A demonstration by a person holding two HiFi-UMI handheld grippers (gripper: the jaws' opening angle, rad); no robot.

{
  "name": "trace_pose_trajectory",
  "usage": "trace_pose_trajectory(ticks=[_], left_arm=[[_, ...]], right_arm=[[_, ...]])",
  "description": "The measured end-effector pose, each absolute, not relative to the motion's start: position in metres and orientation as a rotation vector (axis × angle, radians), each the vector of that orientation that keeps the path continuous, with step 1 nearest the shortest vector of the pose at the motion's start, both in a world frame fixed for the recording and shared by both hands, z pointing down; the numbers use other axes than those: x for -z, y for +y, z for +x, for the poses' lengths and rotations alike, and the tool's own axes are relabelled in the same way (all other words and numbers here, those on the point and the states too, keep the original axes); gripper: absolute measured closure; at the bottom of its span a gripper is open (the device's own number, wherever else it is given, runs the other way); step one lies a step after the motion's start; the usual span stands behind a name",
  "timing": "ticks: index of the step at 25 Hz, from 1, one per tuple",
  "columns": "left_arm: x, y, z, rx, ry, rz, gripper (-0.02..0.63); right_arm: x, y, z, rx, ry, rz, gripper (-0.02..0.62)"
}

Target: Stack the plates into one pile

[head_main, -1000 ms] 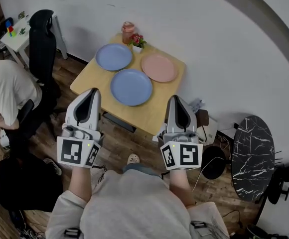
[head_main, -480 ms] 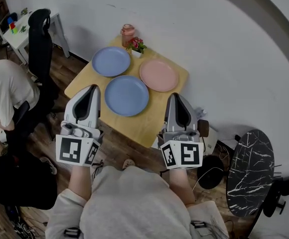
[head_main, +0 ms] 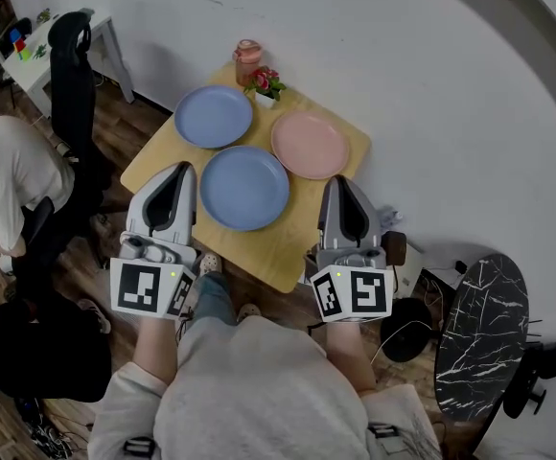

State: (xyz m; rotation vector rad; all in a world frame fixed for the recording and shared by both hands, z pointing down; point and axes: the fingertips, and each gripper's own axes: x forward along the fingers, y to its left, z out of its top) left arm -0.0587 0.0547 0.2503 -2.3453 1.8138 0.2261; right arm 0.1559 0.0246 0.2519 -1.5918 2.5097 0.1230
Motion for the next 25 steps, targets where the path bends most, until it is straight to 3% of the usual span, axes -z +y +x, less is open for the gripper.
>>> trace_pose_trajectory(ticks=[13, 25], left_arm=[[-0.257, -0.066, -0.078, -0.225, 1.695, -2.495, 0.546], [-0.342, -0.153, -0.067, 0.013, 1.604, -2.763, 0.546]], right_arm=[[-0.256, -0.069, 0.134, -0.074, 2.435, -1.744, 0.592], [-0.348, -0.138, 0.136, 0.338, 2.393, -1.949, 0.592]])
